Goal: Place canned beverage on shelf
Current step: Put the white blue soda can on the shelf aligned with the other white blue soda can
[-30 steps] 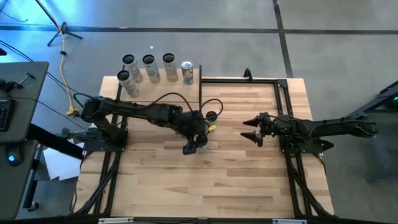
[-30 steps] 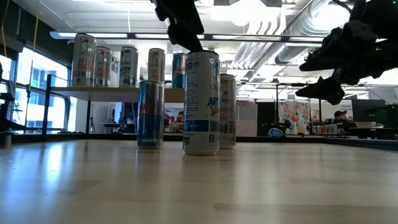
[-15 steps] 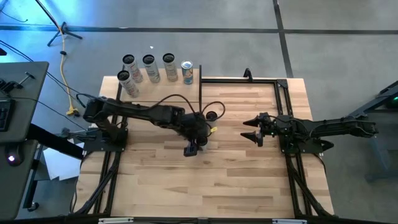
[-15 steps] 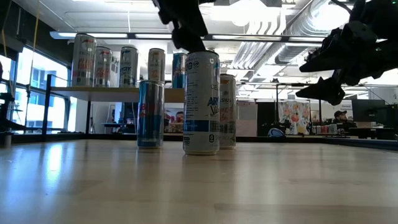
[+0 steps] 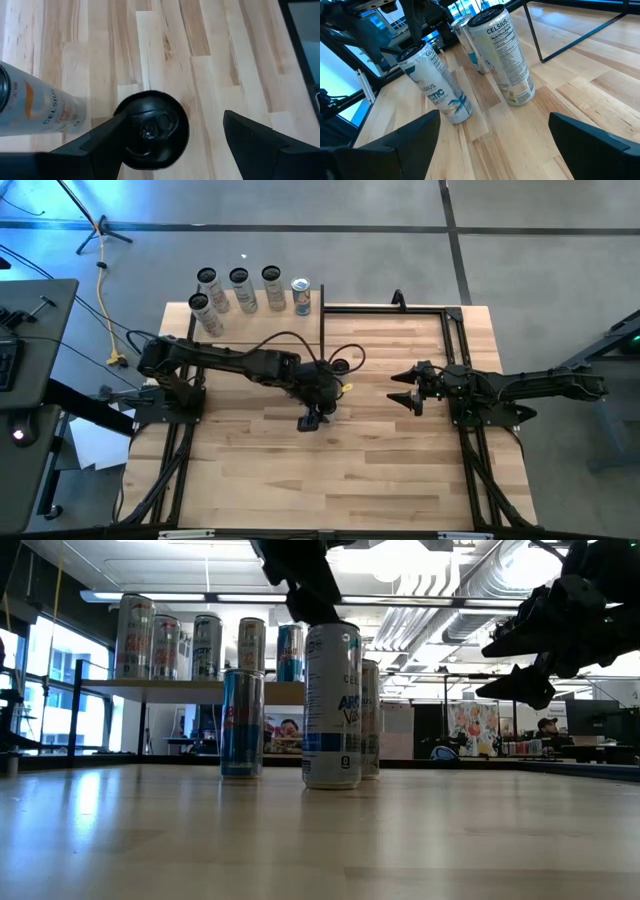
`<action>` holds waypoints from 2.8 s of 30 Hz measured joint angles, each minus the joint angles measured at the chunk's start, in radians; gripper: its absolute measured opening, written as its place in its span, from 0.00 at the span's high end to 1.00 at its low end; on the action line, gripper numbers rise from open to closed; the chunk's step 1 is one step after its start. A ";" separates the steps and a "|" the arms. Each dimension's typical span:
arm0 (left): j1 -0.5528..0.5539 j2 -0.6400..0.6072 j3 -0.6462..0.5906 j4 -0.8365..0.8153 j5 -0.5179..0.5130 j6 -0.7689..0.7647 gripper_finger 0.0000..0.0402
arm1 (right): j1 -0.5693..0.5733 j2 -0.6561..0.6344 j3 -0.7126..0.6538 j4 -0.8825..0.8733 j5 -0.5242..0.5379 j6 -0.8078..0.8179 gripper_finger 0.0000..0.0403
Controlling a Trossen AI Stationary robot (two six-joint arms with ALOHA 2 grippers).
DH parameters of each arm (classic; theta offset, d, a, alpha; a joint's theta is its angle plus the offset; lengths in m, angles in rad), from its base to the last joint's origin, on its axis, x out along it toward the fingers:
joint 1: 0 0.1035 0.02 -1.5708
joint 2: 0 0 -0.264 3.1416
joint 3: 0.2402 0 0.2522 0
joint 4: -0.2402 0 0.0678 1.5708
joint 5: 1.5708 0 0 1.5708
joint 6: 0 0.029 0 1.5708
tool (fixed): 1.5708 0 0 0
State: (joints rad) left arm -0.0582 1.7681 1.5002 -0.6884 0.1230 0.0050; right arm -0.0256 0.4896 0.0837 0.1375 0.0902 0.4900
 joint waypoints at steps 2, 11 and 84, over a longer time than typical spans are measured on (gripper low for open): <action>-0.002 0.002 0.021 -0.022 -0.013 0.016 0.27 | 0.000 0.000 0.000 0.000 0.000 0.000 0.11; 0.006 0.001 0.054 -0.036 -0.035 0.051 0.27 | 0.000 0.000 0.000 0.000 0.003 0.000 0.11; 0.004 -0.001 0.056 -0.015 -0.115 0.146 0.16 | 0.000 0.000 0.000 -0.039 0.003 0.000 0.11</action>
State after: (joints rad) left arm -0.0545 1.7673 1.5561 -0.7036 0.0080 0.1513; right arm -0.0257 0.4896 0.0837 0.0987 0.0931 0.4898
